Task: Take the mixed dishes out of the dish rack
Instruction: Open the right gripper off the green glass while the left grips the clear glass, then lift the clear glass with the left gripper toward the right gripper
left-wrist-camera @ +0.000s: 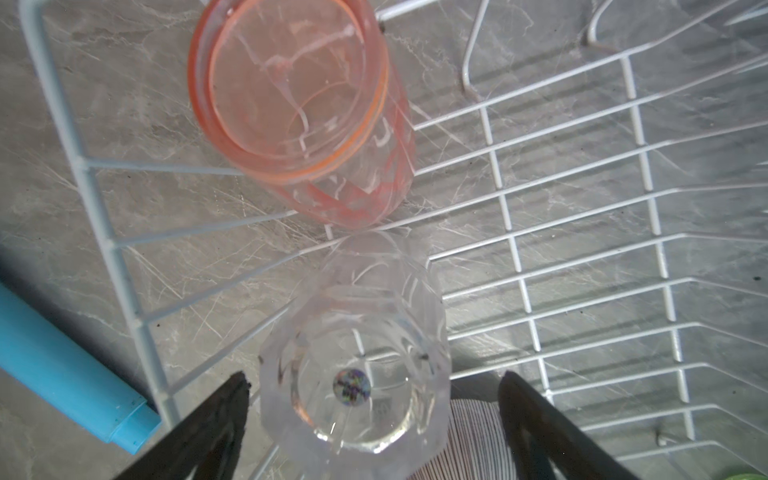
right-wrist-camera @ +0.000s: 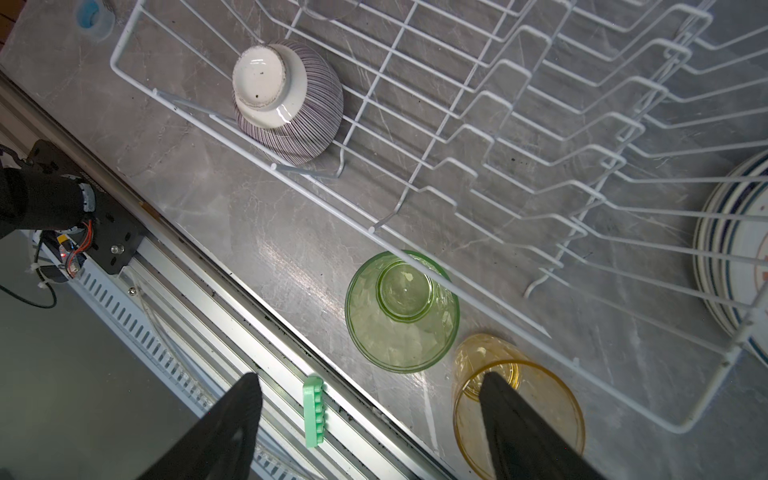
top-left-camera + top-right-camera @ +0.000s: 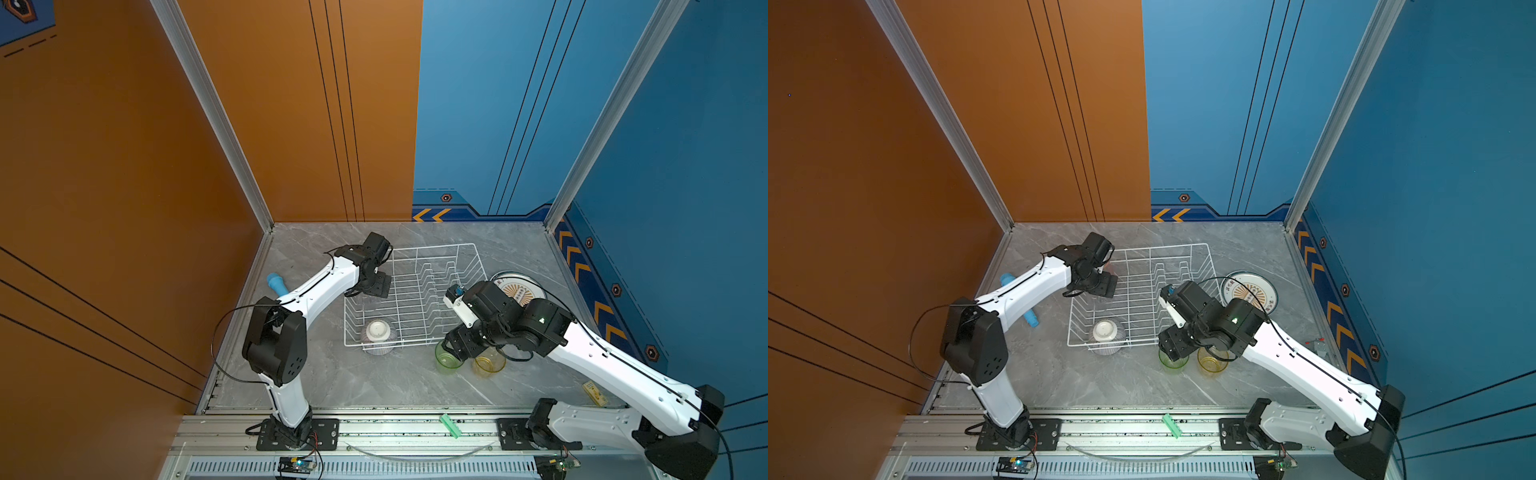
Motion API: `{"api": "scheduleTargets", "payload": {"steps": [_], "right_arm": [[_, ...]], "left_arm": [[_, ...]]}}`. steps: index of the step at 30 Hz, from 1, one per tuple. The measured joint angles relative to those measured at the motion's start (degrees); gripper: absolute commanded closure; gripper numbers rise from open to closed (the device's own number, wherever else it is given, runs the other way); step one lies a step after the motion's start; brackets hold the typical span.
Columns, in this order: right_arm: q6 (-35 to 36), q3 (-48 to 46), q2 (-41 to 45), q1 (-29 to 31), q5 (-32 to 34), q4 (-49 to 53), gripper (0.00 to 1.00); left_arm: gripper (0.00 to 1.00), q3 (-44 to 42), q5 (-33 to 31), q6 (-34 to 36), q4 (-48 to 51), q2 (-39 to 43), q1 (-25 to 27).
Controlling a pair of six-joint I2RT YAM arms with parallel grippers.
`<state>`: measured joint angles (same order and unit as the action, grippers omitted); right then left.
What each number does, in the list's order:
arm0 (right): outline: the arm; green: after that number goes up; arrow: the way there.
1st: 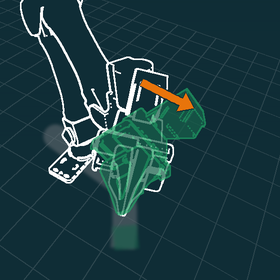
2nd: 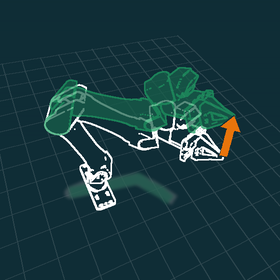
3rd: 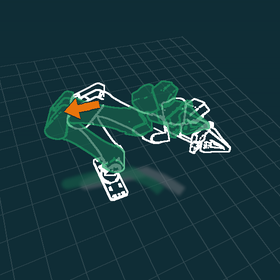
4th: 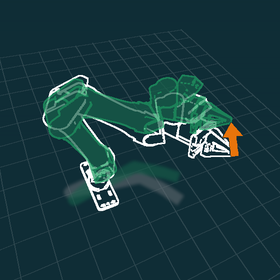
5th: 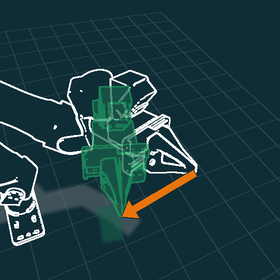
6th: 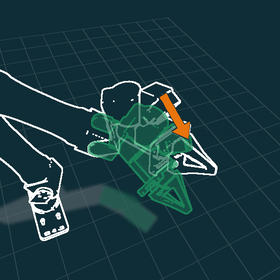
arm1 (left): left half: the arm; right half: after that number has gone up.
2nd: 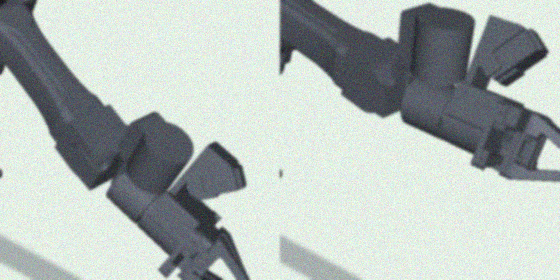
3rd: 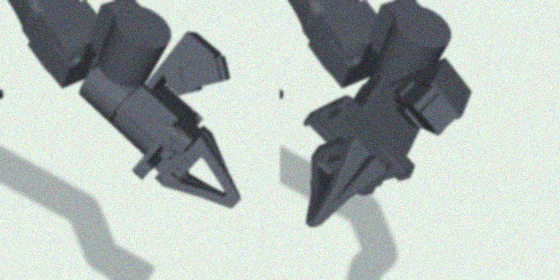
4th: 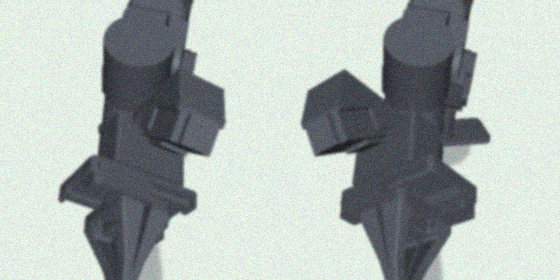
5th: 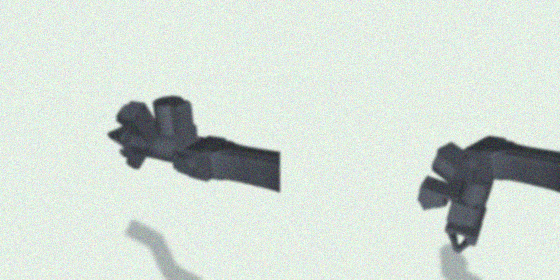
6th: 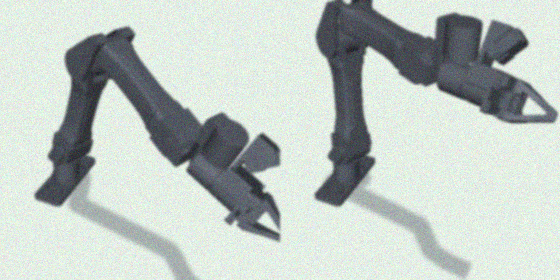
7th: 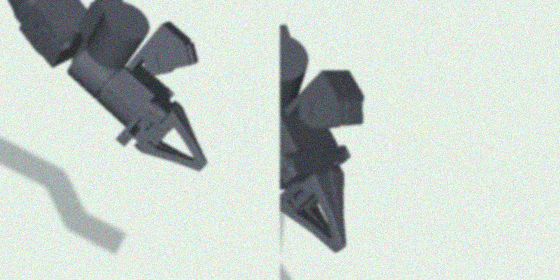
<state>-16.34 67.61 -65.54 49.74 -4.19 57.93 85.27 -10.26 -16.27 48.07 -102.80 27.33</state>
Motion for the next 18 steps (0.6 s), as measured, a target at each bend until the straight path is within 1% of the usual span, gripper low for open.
{"api": "scheduleTargets", "payload": {"steps": [7, 10, 12, 13, 15, 18], "right_arm": [[0.0, -2.08, 1.11, -2.51, -0.92, -0.57, 0.19], [0.0, -2.67, 1.53, -3.5, -1.73, -1.27, 0.19], [0.0, -2.93, 1.73, -4.07, -2.08, -1.75, 0.19], [0.0, -3.06, 1.81, -4.39, -2.27, -2.08, 0.18], [0.0, -3.43, 1.88, -4.83, -2.6, -2.67, 0.18], [0.0, -3.96, 1.9, -5.35, -3.17, -3.1, 0.18]], "left_arm": [[0.07, 1.55, 0.0, 0.39, 0.68, -3.58, -0.55], [0.09, 2.14, 0.02, 0.48, 1.05, -4.72, -0.68], [0.12, 2.45, 0.02, 0.57, 1.16, -5.29, -0.79], [0.12, 2.64, 0.02, 0.66, 1.27, -5.51, -0.83], [0.18, 2.93, 0.07, 0.81, 1.38, -5.77, -0.87], [0.22, 3.45, 0.44, 1.46, 1.73, -5.92, -0.94]]}}
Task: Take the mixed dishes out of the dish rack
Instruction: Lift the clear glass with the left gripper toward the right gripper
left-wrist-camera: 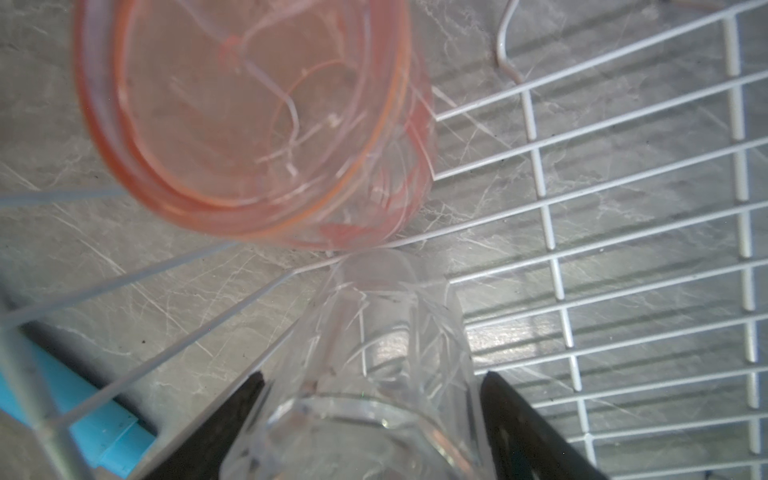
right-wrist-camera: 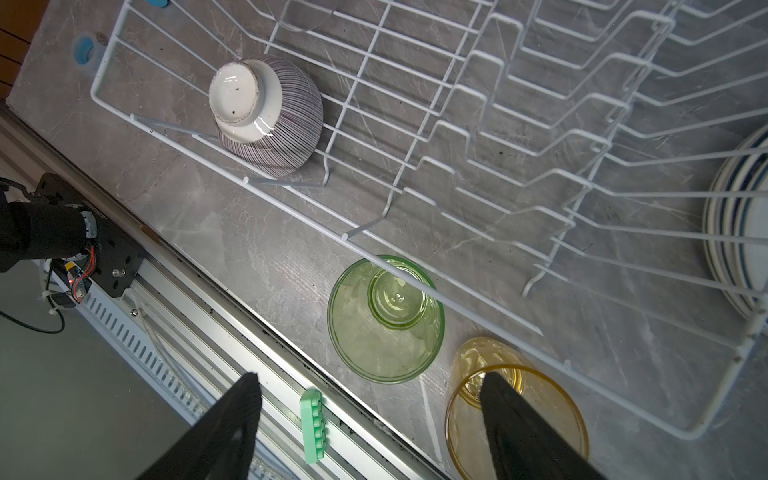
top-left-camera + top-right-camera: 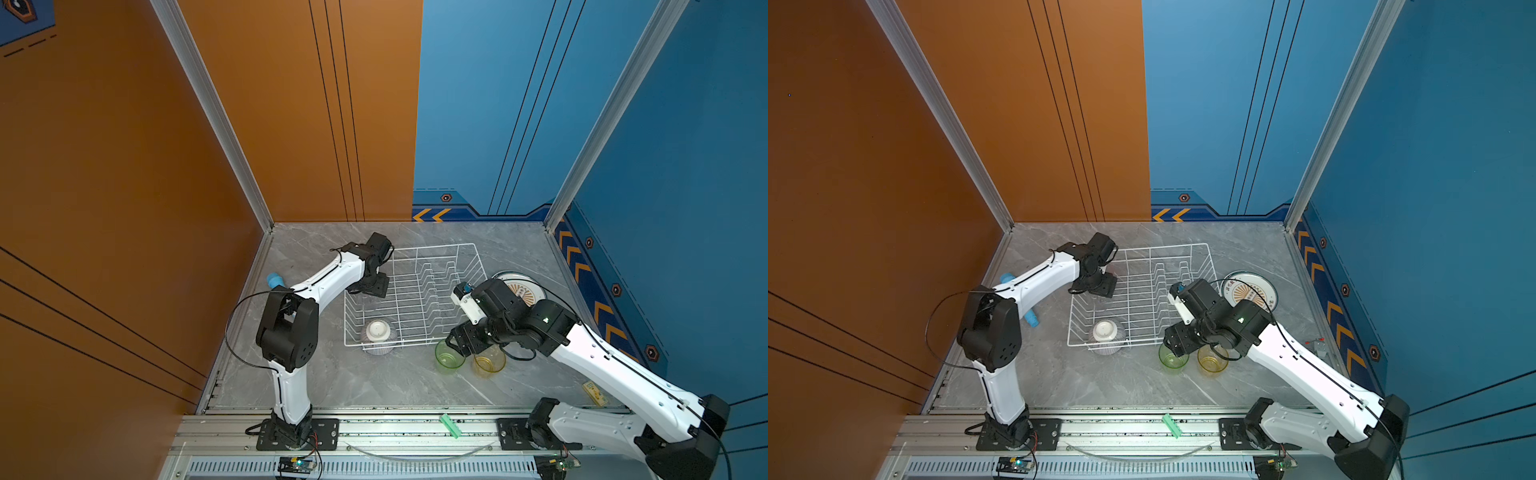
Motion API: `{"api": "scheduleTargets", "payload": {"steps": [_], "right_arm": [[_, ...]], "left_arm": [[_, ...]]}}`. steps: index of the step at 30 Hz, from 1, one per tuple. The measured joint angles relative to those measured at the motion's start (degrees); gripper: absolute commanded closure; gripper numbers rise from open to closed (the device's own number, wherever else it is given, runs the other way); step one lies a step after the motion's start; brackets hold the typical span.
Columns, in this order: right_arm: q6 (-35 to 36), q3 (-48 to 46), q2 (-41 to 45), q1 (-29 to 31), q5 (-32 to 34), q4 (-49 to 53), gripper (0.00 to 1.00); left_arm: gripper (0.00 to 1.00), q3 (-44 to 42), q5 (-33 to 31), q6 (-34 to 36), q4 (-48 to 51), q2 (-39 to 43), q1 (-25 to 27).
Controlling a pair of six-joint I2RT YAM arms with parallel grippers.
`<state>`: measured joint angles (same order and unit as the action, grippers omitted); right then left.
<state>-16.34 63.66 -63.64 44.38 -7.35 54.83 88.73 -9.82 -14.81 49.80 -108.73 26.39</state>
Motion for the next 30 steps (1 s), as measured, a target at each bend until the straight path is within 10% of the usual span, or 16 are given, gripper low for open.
{"api": "scheduleTargets", "payload": {"steps": [13, 30], "right_arm": [[-0.42, -3.54, 1.92, -3.3, -3.72, -4.81, 0.18], [-10.56, -16.63, 4.07, -13.18, -25.83, -33.55, 0.23]], "left_arm": [[0.37, 0.98, 3.3, 0.46, 0.39, -0.22, -0.15], [0.39, 0.98, 20.09, 0.39, -3.39, 7.93, -3.17]]}}
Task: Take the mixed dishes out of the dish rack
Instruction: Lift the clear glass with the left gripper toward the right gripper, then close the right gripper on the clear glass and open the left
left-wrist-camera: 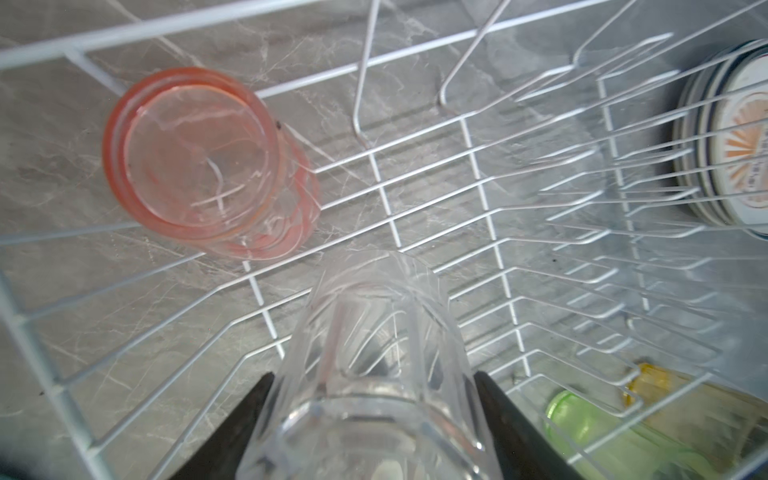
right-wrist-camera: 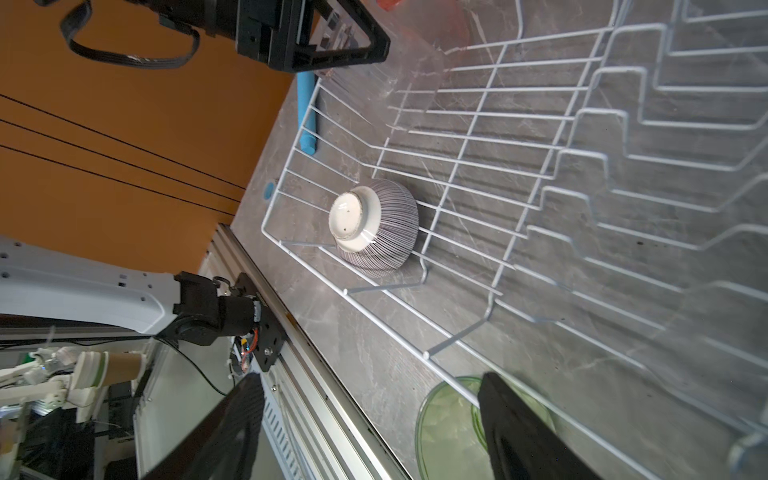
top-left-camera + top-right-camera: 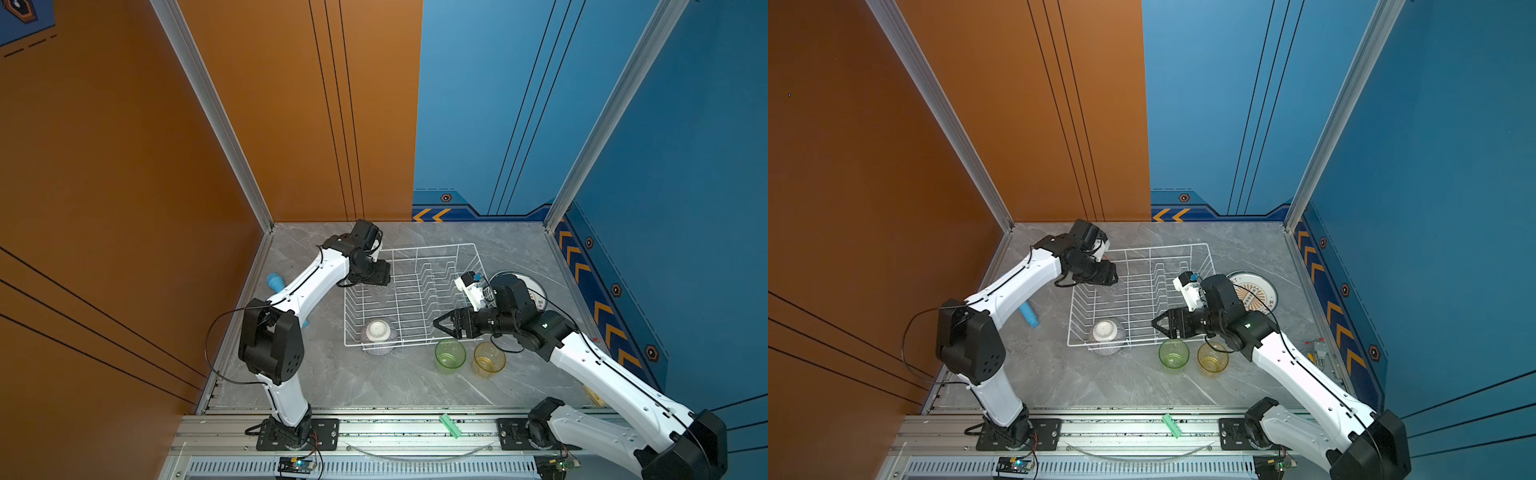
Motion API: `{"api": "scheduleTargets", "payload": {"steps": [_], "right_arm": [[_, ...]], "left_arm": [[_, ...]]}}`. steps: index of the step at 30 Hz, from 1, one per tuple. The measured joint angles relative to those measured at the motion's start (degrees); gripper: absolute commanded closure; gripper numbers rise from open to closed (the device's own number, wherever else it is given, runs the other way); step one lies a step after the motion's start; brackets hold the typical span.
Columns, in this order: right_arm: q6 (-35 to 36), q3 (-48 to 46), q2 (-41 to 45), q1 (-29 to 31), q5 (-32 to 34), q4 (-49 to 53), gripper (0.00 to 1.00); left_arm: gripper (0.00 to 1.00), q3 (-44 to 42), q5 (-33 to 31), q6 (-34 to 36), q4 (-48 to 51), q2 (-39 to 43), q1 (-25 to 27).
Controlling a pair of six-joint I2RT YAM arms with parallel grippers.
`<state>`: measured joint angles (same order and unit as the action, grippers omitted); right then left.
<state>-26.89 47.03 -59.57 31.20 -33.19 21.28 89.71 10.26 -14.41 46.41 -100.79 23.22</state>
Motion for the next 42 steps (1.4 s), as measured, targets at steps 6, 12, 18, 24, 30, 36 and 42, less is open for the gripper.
{"api": "scheduleTargets", "payload": {"steps": [6, 12, 18, 24, 30, 36, 42], "right_arm": [[-6.78, -5.33, 0.02, -3.37, -6.91, -13.81, 0.3], [-11.72, -7.13, -0.26, -5.68, -10.34, -23.93, 0.39], [-15.12, -7.78, -0.92, -7.96, -11.39, -32.06, 0.43], [-17.11, -7.78, -2.29, -10.75, -11.8, -37.94, 0.45], [-18.51, -7.43, -4.48, -11.41, -12.22, -42.05, 0.5], [-22.45, -6.91, -7.23, -11.39, -14.03, -49.88, 0.55], [-25.57, -6.69, -8.48, -11.17, -14.93, -56.48, 0.61]], "left_arm": [[0.38, -0.04, 11.5, -1.53, -5.6, 2.97, -0.28], [0.38, -2.38, 22.23, -4.74, -13.11, 7.13, -0.15], [0.38, -5.86, 30.82, -8.85, -20.83, 9.53, 0.48], [0.39, -7.67, 35.12, -11.63, -25.81, 9.84, 1.92], [0.4, -9.22, 38.21, -14.53, -31.34, 9.86, 3.65], [0.41, -10.25, 40.44, -18.12, -37.73, 9.84, 4.79], [0.41, -10.25, 42.01, -20.48, -42.36, 9.11, 5.38]]}}
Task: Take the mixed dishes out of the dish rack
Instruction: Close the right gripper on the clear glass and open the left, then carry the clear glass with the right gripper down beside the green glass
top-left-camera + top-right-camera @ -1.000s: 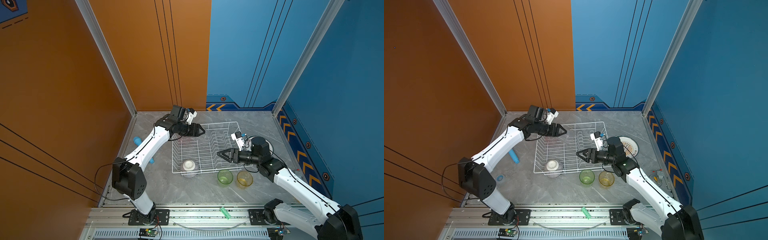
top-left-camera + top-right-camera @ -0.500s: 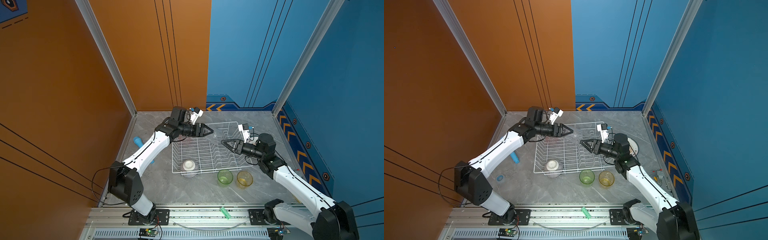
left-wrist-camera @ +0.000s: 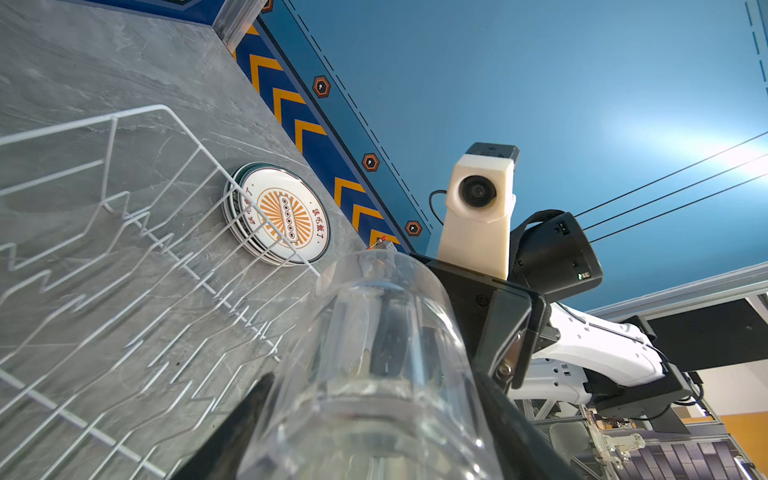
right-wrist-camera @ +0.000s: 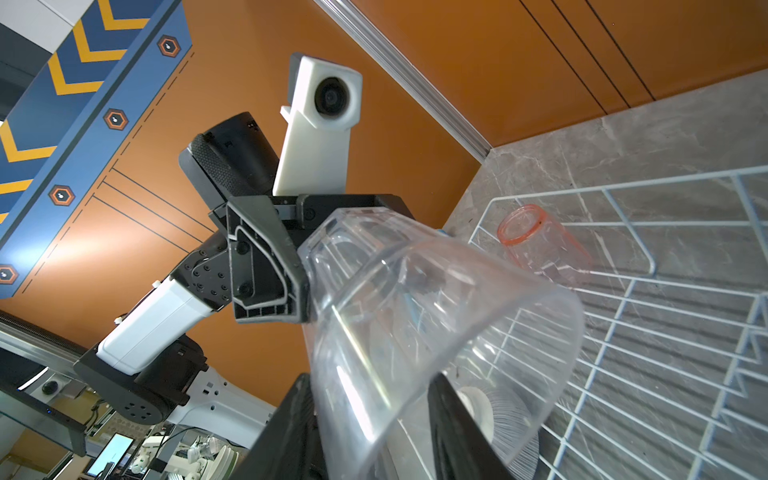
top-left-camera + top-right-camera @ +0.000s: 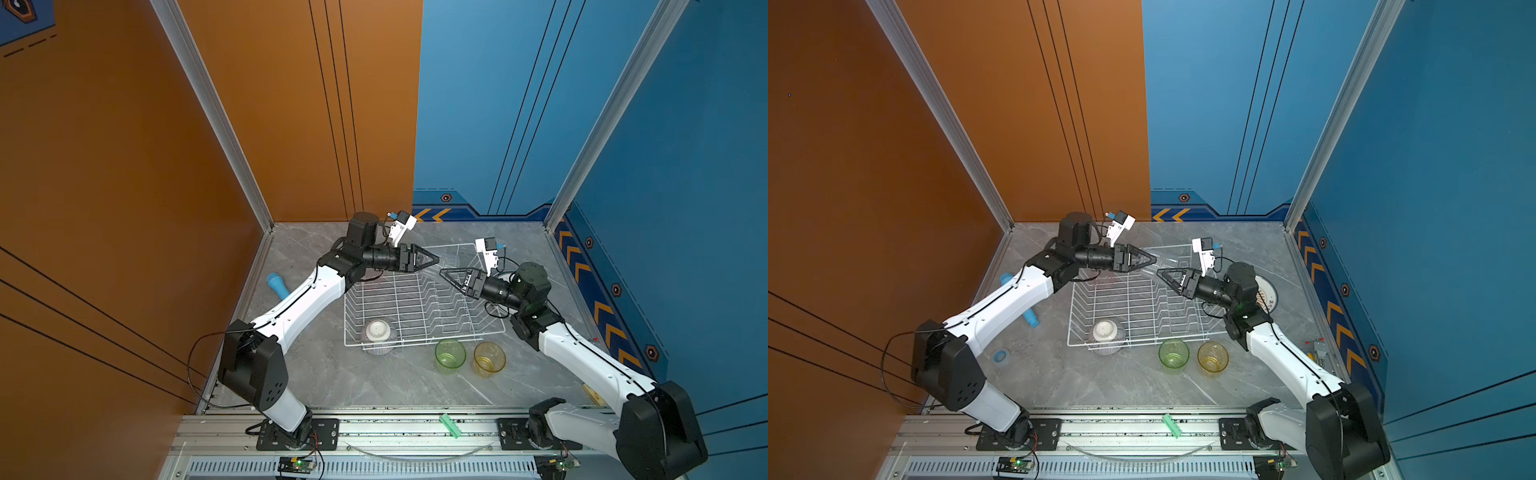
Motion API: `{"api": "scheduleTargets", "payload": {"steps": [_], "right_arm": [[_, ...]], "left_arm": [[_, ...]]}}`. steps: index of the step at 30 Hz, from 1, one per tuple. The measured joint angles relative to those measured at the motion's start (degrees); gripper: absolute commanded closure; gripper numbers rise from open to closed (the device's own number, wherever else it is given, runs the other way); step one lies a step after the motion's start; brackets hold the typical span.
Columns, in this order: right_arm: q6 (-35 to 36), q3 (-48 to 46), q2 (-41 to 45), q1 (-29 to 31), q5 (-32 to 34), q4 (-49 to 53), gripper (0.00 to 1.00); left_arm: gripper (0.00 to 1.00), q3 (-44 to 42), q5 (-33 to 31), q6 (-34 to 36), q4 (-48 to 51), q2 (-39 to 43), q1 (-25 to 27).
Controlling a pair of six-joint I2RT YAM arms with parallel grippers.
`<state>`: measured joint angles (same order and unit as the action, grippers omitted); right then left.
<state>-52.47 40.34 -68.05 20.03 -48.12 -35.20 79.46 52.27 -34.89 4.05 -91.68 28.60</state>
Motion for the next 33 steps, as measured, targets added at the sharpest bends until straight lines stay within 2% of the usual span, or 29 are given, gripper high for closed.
{"api": "scheduleTargets", "payload": {"steps": [4, 9, 13, 15, 20, 21, 26, 29, 33], "right_arm": [[-1.16, 0.0, -0.11, 0.07, -0.17, -2.58, 0.69], [-2.54, 0.42, -0.17, 0.02, -0.83, -3.65, 0.9], [-2.93, 1.03, -0.13, -0.02, -2.49, -5.57, 1.0], [-2.93, 1.11, -0.13, -0.02, -2.69, -5.55, 1.0], [-2.45, 1.86, -0.11, 0.48, -2.84, -4.81, 1.0], [-2.1, 2.01, -0.09, 0.63, -2.91, -4.0, 1.0], [1.46, 3.58, -0.02, 1.29, -2.99, 2.73, 1.0], [6.12, 6.49, 1.05, 2.99, -2.91, 10.73, 1.0], [15.28, 11.04, 3.37, 6.64, -0.98, 25.86, 1.0]], "left_arm": [[0.42, 0.0, 0.87, -1.11, -1.64, -0.98, 0.72], [0.42, 0.0, 2.82, -2.29, -3.54, -1.66, 0.98], [0.4, 0.04, 5.11, -3.13, -5.64, -1.66, 0.7], [0.34, 0.04, 5.35, -3.23, -5.88, -1.66, 0.68], [0.04, -0.11, 3.65, -3.23, -5.97, -1.66, 1.03], [0.02, -0.37, 2.97, -3.02, -5.97, -1.62, 1.07], [0.02, -1.36, 0.39, -2.4, -5.31, -0.07, 0.55], [0.02, -1.84, -1.27, -1.75, -3.91, 2.05, -0.17], [0.02, -1.66, -8.94, 2.93, 3.52, 7.37, -1.42]]}}
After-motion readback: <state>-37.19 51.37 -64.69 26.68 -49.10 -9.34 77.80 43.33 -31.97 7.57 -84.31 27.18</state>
